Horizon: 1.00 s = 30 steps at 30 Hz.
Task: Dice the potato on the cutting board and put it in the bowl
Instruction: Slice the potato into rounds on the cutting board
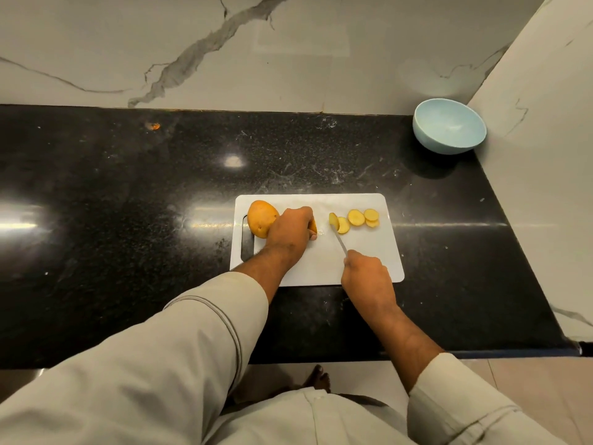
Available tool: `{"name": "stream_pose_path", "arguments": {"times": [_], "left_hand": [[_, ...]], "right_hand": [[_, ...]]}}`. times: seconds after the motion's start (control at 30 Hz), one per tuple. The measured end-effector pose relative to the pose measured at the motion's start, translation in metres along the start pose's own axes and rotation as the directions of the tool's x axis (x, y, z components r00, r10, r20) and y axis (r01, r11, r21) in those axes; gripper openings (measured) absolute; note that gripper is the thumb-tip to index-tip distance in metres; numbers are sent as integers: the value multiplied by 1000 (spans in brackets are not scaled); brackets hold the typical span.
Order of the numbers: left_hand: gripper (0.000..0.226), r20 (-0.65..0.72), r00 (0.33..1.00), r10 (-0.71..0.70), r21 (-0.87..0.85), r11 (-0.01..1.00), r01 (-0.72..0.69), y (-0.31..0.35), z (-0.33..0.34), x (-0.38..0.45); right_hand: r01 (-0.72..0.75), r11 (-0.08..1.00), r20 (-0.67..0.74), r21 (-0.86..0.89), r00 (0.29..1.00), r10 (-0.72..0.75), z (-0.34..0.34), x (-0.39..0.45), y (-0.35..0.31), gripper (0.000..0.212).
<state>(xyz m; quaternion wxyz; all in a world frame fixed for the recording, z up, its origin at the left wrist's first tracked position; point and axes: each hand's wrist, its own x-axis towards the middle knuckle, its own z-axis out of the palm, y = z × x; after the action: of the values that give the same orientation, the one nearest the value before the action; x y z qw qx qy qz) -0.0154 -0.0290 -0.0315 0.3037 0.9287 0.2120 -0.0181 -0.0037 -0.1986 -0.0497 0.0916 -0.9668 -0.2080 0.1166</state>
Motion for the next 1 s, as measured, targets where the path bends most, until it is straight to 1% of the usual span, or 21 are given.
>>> {"name": "stream_pose_path", "arguments": {"times": [0.1, 0.2, 0.3, 0.4, 0.47, 0.53, 0.7, 0.87, 1.0], "left_hand": [[17, 2, 1000, 2, 10, 1000, -2, -1, 1, -2], [18, -11, 1000, -3, 12, 1000, 4, 0, 2, -3], [22, -40, 998, -37, -55, 998, 35, 1, 3, -4], [24, -65, 994, -88, -141, 987, 78, -1, 3, -7], [23, -61, 994, -90, -149, 985, 80, -1, 3, -8], [21, -53, 995, -82, -138, 988, 74, 0, 3, -8], [25, -53, 996, -68, -119, 991, 61, 0, 1, -5], [13, -70, 996, -58, -85, 995, 52, -2, 3, -3], [11, -59, 997, -42, -75, 996, 38, -5, 4, -1]], "right_hand": [[-47, 997, -48, 60, 998, 50, -4, 7, 0, 23], [-86, 982, -93, 170, 990, 103, -6, 13, -3, 27], [-65, 968, -126, 243, 987, 97, -6, 13, -10, 29], [37, 977, -146, 212, 989, -6, -3, 9, -25, 26], [84, 985, -148, 150, 987, -62, -1, 9, -34, 24], [102, 990, -137, 96, 987, -88, 2, 10, -40, 22], [83, 993, -116, 81, 991, -73, 9, 11, -46, 21], [88, 994, -114, 70, 990, -80, 12, 13, -48, 21], [100, 994, -112, 48, 989, -94, 13, 15, -46, 22]]}}
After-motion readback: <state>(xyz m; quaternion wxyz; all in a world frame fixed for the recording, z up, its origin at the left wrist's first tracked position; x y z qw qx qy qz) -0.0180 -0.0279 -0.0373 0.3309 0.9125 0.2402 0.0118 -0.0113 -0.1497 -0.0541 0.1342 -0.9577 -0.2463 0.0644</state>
